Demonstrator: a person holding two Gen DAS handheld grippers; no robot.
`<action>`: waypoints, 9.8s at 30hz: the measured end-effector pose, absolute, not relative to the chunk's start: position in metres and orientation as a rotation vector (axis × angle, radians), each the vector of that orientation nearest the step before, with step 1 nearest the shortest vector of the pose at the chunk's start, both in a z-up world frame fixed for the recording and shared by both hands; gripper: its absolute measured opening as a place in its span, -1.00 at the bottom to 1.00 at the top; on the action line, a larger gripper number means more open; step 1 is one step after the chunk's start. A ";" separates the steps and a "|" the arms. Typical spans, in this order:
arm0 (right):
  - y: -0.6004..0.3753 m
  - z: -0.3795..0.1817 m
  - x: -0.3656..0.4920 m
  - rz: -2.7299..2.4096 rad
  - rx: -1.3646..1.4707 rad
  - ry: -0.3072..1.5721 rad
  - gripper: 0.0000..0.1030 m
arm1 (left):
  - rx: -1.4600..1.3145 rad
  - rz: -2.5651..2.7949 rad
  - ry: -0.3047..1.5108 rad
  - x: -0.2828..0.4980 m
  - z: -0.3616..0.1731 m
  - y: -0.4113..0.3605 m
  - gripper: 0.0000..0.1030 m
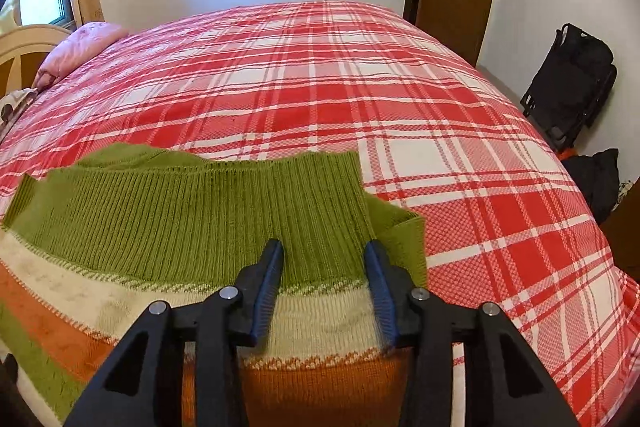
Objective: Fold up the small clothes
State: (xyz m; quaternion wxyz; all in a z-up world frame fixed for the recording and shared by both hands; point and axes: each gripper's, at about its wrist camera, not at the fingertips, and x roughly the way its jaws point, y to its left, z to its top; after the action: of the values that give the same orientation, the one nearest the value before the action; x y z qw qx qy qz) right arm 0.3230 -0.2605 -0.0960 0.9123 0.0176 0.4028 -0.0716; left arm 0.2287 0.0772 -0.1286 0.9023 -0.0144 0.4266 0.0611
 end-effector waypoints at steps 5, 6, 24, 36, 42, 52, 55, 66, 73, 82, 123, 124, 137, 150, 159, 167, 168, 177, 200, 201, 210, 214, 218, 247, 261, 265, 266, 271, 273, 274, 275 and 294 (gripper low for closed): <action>-0.259 -0.071 0.296 -0.208 0.064 0.704 -0.13 | -0.042 0.117 0.880 0.228 -0.129 0.079 1.00; -0.257 -0.063 0.283 -0.205 0.073 0.665 -0.13 | -0.036 0.119 0.878 0.228 -0.129 0.079 1.00; -0.197 -0.101 0.209 0.034 0.098 0.744 0.15 | -0.304 0.037 0.786 0.224 -0.087 0.144 1.00; -0.205 -0.102 0.204 0.073 0.168 0.719 0.16 | -0.219 -0.001 0.943 0.304 -0.120 0.108 0.98; -0.206 -0.102 0.204 0.073 0.166 0.718 0.16 | -0.246 -0.043 0.929 0.298 -0.118 0.116 0.67; -0.205 -0.101 0.203 0.076 0.173 0.715 0.16 | -0.426 -0.081 0.951 0.293 -0.112 0.134 -0.42; -0.207 -0.102 0.203 0.078 0.176 0.714 0.16 | -0.365 -0.063 0.938 0.291 -0.102 0.123 -0.67; -0.206 -0.101 0.203 0.069 0.163 0.714 0.16 | -0.259 0.029 0.922 0.291 -0.101 0.108 -0.70; -0.169 -0.074 0.204 0.083 0.108 0.664 -0.27 | -0.196 0.055 0.903 0.287 -0.098 0.099 -0.70; -0.096 -0.099 0.251 0.171 0.125 0.769 -0.29 | -0.168 0.077 0.889 0.286 -0.098 0.095 -0.70; -0.306 -0.102 0.182 0.142 0.572 0.718 -0.24 | 0.111 -0.234 0.748 0.242 -0.037 -0.152 -0.78; -0.305 -0.101 0.180 0.132 0.551 0.725 -0.24 | 0.130 -0.242 0.760 0.240 -0.046 -0.164 -0.78; -0.334 -0.101 0.158 0.212 0.749 0.724 -0.24 | 0.092 -0.444 0.795 0.201 -0.036 -0.124 0.67; -0.285 -0.096 0.236 0.236 0.639 0.785 0.34 | -0.083 -0.224 0.728 0.184 -0.030 -0.008 1.00; -0.234 -0.094 0.249 0.209 0.332 0.791 -0.58 | -0.102 -0.160 0.762 0.197 -0.051 0.007 1.00; -0.242 -0.044 0.241 0.262 0.160 0.657 -0.70 | -0.131 -0.142 0.761 0.201 -0.052 0.008 1.00; -0.245 -0.038 0.239 0.261 0.128 0.645 -0.70 | -0.126 -0.140 0.755 0.202 -0.051 0.008 1.00; -0.314 -0.074 0.248 0.167 0.099 0.732 -0.69 | -0.082 -0.168 0.732 0.207 -0.048 -0.012 1.00; -0.307 -0.106 0.133 0.080 0.231 0.765 -0.61 | 0.059 -0.151 0.853 0.196 -0.083 -0.051 1.00; -0.311 -0.106 0.130 0.085 0.264 0.766 -0.61 | 0.051 -0.153 0.858 0.196 -0.085 -0.048 1.00; -0.332 -0.060 0.119 0.109 0.360 0.705 0.21 | 0.047 -0.179 0.820 0.201 -0.067 -0.037 1.00; -0.345 -0.041 0.145 0.199 0.504 0.601 0.79 | -0.008 -0.227 0.782 0.223 -0.041 -0.040 1.00; -0.340 -0.062 0.193 0.158 0.458 0.702 0.79 | -0.051 -0.286 0.851 0.265 -0.044 -0.056 1.00; -0.291 -0.065 0.181 0.189 0.348 0.687 -0.43 | -0.066 -0.342 0.875 0.270 -0.067 -0.119 -0.19; -0.363 -0.015 0.134 0.022 0.288 0.542 -0.44 | -0.044 -0.493 0.729 0.258 -0.016 -0.200 -0.56; -0.384 -0.040 0.122 0.002 0.345 0.596 -0.44 | -0.002 -0.539 0.766 0.254 -0.021 -0.224 -0.48; -0.390 -0.047 0.118 0.001 0.372 0.605 -0.39 | -0.009 -0.542 0.786 0.255 -0.025 -0.225 -0.35; -0.429 -0.067 0.109 -0.019 0.544 0.647 -0.18 | -0.043 -0.480 0.883 0.267 -0.050 -0.208 0.40; -0.441 -0.067 0.111 -0.027 0.592 0.638 -0.11 | -0.088 -0.464 0.930 0.274 -0.059 -0.194 0.40; -0.448 -0.068 0.112 -0.038 0.618 0.638 -0.05 | -0.118 -0.465 0.962 0.278 -0.064 -0.188 0.40; -0.452 -0.068 0.113 -0.055 0.633 0.635 0.09 | -0.147 -0.474 0.983 0.280 -0.068 -0.185 0.49; -0.447 -0.106 0.171 0.004 0.572 0.803 0.17 | 0.077 -0.540 0.975 0.250 -0.079 -0.254 0.33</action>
State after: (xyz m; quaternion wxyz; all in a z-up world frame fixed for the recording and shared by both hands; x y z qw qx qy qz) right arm 0.1706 -0.4471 -0.1064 0.8809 0.2747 0.3855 0.0019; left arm 0.2502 -0.2541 -0.0792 0.8480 0.0366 0.4627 -0.2561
